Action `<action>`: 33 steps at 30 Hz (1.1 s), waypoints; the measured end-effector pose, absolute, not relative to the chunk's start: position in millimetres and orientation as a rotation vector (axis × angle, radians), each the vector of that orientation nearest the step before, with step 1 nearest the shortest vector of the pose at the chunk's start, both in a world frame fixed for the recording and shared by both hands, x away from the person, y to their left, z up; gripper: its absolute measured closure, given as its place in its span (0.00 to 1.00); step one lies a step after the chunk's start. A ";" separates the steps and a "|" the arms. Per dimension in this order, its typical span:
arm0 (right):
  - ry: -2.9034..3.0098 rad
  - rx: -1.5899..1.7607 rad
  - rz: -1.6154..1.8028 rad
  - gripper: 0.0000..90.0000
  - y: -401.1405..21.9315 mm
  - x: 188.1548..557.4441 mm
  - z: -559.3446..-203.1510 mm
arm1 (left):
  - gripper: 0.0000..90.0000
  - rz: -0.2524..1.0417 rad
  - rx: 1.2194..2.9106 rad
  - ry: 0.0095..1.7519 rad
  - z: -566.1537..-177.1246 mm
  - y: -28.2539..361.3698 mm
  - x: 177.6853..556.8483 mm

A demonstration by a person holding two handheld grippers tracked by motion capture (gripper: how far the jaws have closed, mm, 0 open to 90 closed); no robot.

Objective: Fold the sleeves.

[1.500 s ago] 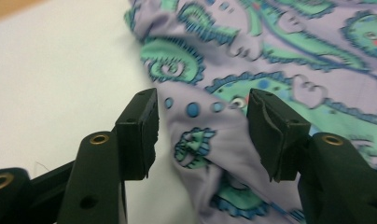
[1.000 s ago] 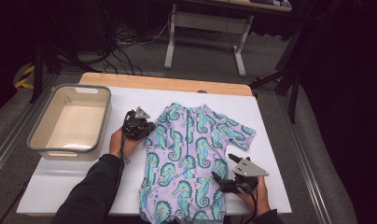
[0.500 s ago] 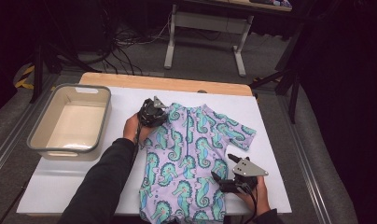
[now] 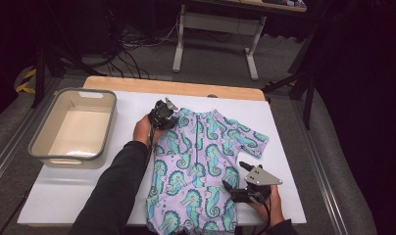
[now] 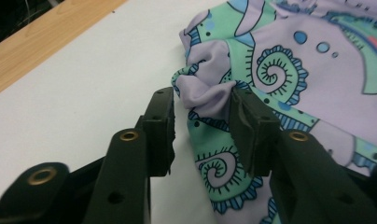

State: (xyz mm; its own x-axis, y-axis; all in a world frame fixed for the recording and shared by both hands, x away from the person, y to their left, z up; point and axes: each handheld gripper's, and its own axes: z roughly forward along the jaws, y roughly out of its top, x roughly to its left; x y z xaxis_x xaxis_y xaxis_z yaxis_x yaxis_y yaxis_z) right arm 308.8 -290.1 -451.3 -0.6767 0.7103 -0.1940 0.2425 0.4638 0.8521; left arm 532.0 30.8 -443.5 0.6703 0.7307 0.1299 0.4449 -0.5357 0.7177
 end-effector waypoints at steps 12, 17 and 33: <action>2.174 0.788 1.145 0.13 -290.4 308.5 -450.9 | 0.58 0.596 2.100 0.699 -410.5 45.3 465.9; 2.160 0.796 1.182 0.13 -292.6 308.1 -450.4 | 0.50 0.600 2.076 0.626 -408.1 48.0 439.1; 2.184 0.780 1.201 0.16 -293.2 308.2 -450.1 | 0.24 0.543 2.114 0.503 -443.7 87.8 361.1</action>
